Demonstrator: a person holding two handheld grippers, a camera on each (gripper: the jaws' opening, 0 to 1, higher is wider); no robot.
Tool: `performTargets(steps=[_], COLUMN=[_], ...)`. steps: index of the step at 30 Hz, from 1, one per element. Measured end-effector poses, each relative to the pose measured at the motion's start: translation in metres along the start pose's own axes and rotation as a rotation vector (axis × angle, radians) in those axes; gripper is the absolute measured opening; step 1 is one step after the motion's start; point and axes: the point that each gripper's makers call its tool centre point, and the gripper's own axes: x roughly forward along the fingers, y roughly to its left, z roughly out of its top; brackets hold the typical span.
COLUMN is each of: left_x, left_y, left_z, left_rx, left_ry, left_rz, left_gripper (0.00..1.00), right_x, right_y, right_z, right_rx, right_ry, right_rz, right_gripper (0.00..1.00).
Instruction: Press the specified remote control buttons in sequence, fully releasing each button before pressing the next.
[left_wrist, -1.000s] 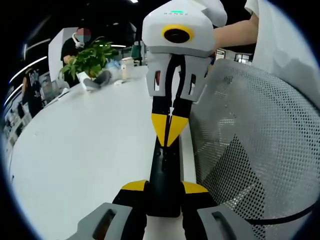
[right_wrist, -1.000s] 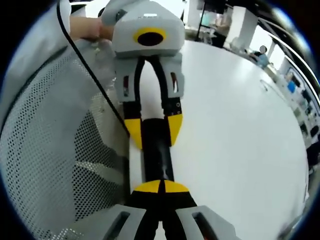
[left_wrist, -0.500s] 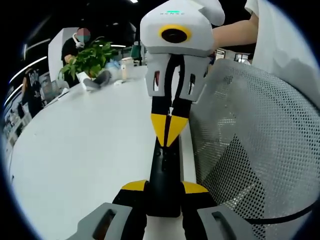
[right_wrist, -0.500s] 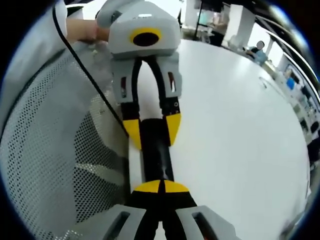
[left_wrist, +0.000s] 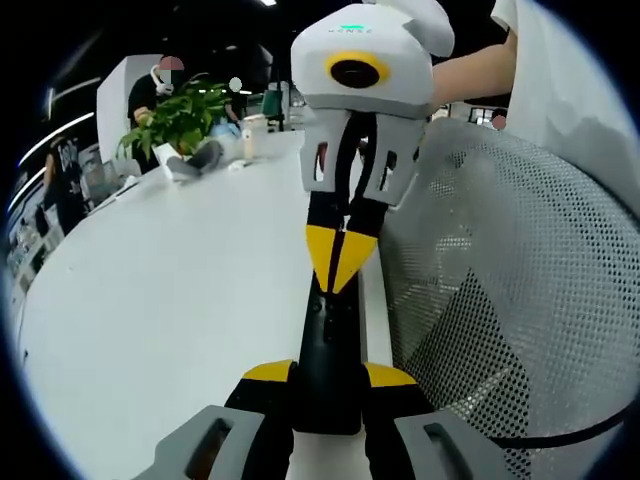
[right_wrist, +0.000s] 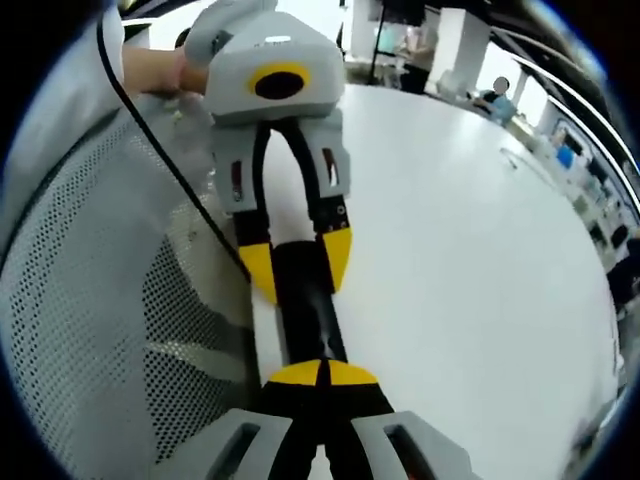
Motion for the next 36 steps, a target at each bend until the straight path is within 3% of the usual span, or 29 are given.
performTargets(steps=[9,15,24,36], left_x=[0.000,0.000,0.001,0.001], left_y=[0.000,0.000,0.000,0.000], left_z=[0.000,0.000,0.000,0.000], left_rx=[0.005,-0.002,-0.001,-0.004], left_ry=[0.002,0.010,0.010,0.011], left_rz=[0.000,0.003,0.001,0.000], left_gripper=[0.24,0.24,0.24,0.24], right_x=[0.000,0.002,0.002,0.004], right_y=[0.001,0.010,0.015,0.017], right_z=[0.003,0.011,0.010,0.009], right_rx=[0.018,0.026,0.006,-0.077], right_ry=[-0.026,-0.052,-0.047,-0.012], right_rz=[-0.063,-0.049,-0.055,-0.049], right_gripper=[0.00,0.00,0.00,0.00])
